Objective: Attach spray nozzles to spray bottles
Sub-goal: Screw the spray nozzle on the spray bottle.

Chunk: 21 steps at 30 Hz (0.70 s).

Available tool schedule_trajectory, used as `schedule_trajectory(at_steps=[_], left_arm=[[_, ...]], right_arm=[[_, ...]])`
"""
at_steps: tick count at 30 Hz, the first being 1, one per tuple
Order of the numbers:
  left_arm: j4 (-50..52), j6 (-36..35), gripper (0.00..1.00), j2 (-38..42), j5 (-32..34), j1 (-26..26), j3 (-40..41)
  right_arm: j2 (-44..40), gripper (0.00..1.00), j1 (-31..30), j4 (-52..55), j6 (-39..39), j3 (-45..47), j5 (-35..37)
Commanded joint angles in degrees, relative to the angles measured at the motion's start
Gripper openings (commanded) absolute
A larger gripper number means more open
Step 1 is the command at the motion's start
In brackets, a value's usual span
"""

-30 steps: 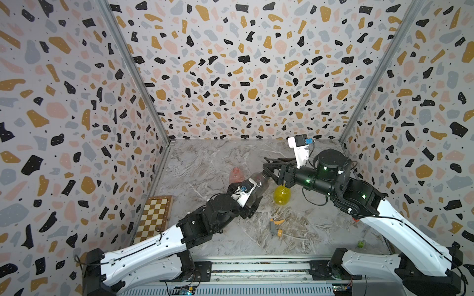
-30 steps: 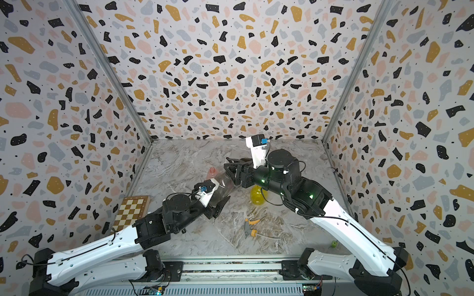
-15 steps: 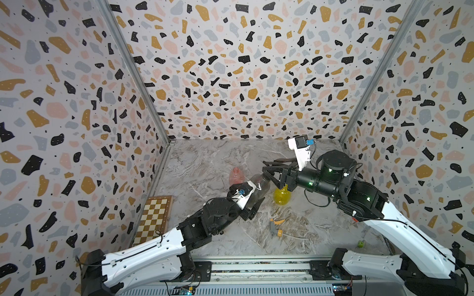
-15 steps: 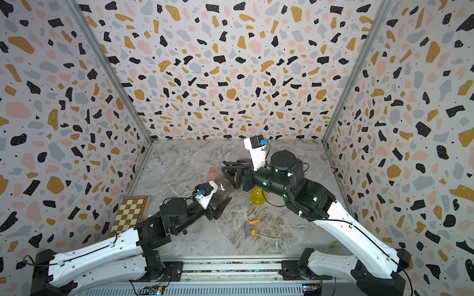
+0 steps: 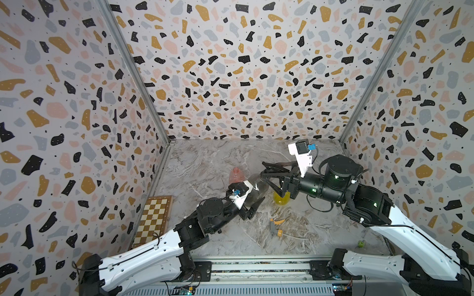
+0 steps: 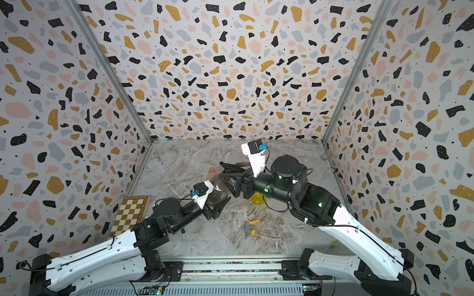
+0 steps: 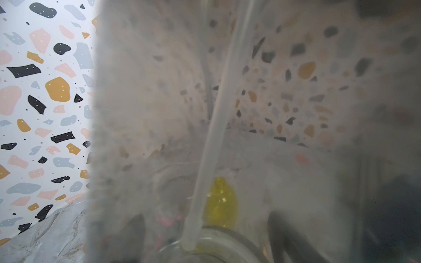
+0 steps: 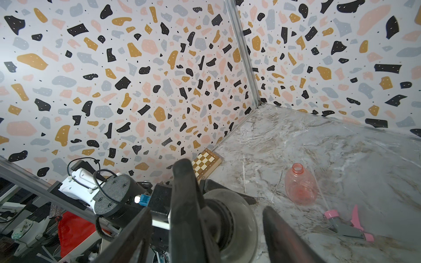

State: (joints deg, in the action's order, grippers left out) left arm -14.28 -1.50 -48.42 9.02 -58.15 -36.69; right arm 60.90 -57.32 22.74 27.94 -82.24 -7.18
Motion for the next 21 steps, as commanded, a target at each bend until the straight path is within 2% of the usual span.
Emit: schedule_trajectory(at_steps=[1, 13, 21], left_arm=[[-5.1, 1.2, 0.00, 0.8, -1.2, 0.6, 0.5], [-4.3, 2.0, 0.00, 2.7, -2.0, 1.9, 1.1], [-4.3, 2.7, 0.00, 2.8, -2.6, 2.7, 1.6]], right_arm=[[-0.9, 0.78, -1.2, 1.6, -1.1, -3.2, 1.7], [-1.1, 0.78, -4.5, 4.9, 0.0, -4.1, 4.5], [1.0, 0.77, -11.5, 4.3, 0.2, -6.5, 7.4]])
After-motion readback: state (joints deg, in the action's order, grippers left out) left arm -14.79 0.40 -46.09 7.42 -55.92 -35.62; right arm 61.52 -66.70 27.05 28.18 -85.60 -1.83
